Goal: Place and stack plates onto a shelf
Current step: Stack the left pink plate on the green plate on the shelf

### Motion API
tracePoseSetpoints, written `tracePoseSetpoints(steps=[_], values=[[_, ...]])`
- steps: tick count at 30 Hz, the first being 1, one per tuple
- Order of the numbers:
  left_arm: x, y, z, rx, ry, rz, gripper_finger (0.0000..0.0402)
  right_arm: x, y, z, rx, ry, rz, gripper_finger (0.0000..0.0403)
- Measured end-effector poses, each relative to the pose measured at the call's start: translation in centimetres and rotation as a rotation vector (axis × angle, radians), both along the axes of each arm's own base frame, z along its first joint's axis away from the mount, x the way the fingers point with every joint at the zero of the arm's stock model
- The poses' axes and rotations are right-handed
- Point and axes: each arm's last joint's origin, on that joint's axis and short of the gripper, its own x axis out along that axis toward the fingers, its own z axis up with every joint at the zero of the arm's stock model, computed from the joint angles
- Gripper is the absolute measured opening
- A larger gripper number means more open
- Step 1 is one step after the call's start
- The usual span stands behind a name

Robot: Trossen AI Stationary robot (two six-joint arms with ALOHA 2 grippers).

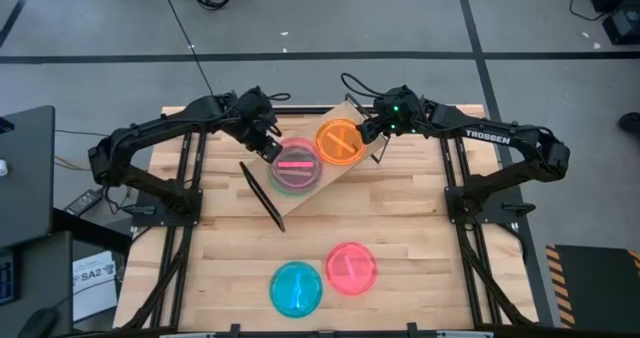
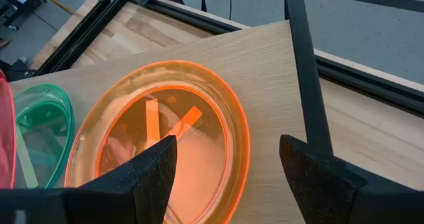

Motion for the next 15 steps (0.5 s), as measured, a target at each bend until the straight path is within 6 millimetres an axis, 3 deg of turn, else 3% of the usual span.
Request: tracePoseSetpoints(steps=[15], values=[[-0.10,-0.06,-0.06,0.000,0.012,-0.010,0.0055,0.00,0.00,0.00,0.000,0.000,0.000,0.0272]])
